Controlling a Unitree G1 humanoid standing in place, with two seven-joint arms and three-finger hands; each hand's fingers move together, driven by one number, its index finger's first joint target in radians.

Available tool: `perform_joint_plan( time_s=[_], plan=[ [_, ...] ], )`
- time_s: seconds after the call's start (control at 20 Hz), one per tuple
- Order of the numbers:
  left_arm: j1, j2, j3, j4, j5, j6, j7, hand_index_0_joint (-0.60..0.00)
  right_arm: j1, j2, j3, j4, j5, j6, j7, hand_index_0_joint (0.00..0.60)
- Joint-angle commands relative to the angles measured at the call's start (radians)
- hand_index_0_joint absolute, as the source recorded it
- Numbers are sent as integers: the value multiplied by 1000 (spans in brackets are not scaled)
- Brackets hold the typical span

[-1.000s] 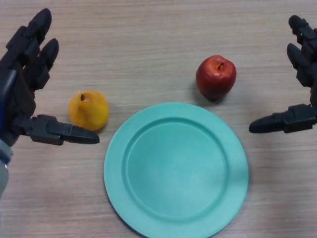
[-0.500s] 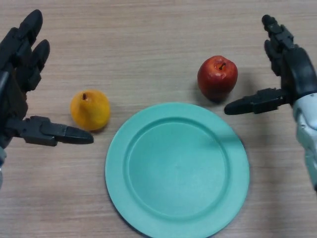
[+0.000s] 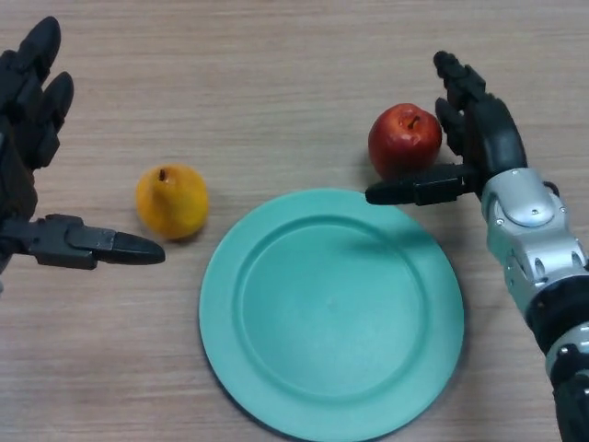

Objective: Pick up the red apple and place it on the plate

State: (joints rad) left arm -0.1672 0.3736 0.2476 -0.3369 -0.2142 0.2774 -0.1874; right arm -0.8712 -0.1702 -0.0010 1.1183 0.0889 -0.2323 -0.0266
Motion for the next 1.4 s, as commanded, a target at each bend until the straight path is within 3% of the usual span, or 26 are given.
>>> perform_joint_plan(
  time_s=[0.05, 0.1, 0.3, 0.45, 0.85, 0.95, 1.2, 1.3, 1.4],
  plan=[
    [-31, 47, 81, -35, -24, -146, 6, 0, -147, -21, 82, 32, 168, -138, -135, 544],
    [-32, 52, 88, -27, -33, -139, 2, 0, -167, -20, 123, 59, 220, -131, -171, 600],
    [-24, 50, 72, 26, -11, -162, -12, 0, -181, -20, 165, 73, 334, -159, -164, 600],
    [-37, 43, 50, 80, 24, -222, -5, 0, -189, -20, 102, 90, 259, -187, -158, 600],
    [-47, 48, 40, 46, 47, -187, -16, 0, -222, -21, -40, 72, 113, -215, -138, 600],
    [-42, 32, 42, 40, 57, -233, 2, 0, -219, -23, -53, 66, 85, -220, -133, 600],
    [-19, 36, 31, -4, 73, -192, -5, 0, -199, -24, -64, 12, 54, -206, -136, 600],
    [-21, 32, 33, -15, 83, -200, -3, 0, -187, -31, -47, -7, 4, -208, -184, 600],
    [-24, 30, 37, -22, 79, -205, -3, 0, -172, -37, -25, -57, -34, -147, -150, 600]
  ],
)
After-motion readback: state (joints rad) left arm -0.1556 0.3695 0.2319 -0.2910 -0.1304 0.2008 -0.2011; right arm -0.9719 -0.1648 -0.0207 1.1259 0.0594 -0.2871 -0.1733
